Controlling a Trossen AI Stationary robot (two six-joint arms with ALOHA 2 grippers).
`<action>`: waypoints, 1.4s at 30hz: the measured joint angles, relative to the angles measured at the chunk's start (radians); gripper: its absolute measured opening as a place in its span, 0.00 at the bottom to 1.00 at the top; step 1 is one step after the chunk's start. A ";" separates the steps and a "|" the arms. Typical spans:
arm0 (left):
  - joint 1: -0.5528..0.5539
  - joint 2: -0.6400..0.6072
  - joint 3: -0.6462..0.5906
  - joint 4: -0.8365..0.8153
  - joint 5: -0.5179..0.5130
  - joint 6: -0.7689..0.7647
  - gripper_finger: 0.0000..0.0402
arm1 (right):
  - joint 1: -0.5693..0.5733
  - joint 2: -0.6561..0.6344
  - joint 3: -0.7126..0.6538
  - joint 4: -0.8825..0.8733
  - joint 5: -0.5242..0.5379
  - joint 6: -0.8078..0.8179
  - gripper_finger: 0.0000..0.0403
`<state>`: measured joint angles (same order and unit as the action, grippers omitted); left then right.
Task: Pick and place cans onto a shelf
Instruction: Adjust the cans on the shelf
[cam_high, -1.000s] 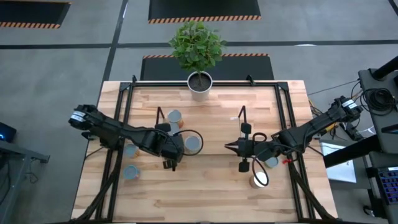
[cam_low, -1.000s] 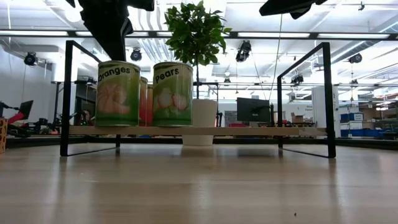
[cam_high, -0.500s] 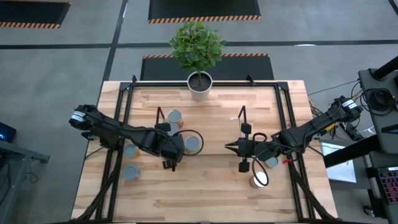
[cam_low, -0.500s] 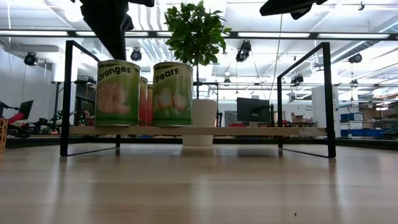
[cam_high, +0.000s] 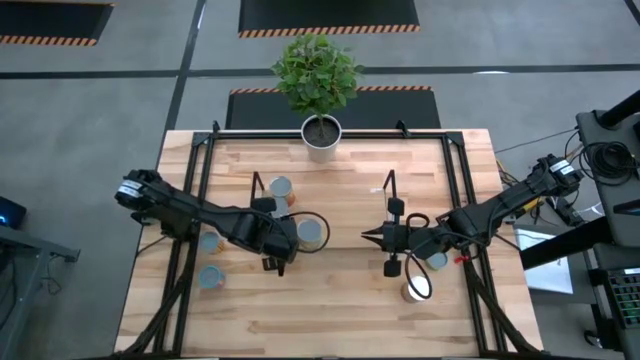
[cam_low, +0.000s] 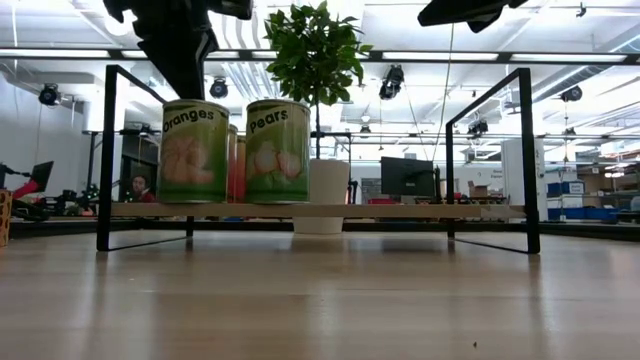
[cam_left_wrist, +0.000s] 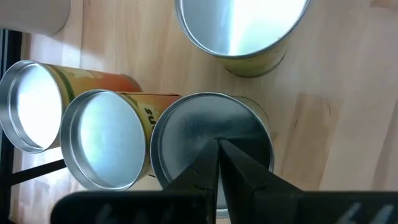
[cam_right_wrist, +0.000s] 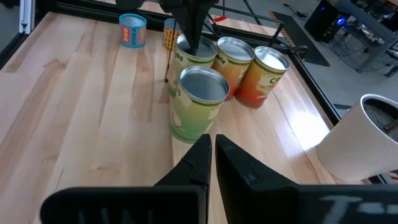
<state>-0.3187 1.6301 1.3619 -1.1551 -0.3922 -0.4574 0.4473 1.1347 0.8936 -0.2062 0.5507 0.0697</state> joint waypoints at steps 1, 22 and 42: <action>0.000 0.000 0.004 -0.005 0.003 0.000 0.00 | 0.000 0.000 0.000 0.000 0.000 0.001 0.03; 0.050 -0.002 0.101 -0.104 -0.148 0.065 0.00 | 0.000 0.000 0.000 -0.006 -0.008 0.009 0.03; 0.169 -0.001 0.002 -0.092 -0.137 0.132 0.00 | 0.000 0.000 -0.001 -0.030 -0.009 0.016 0.03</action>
<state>-0.1501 1.6287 1.3636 -1.2468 -0.5297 -0.3256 0.4476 1.1351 0.8928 -0.2363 0.5419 0.0857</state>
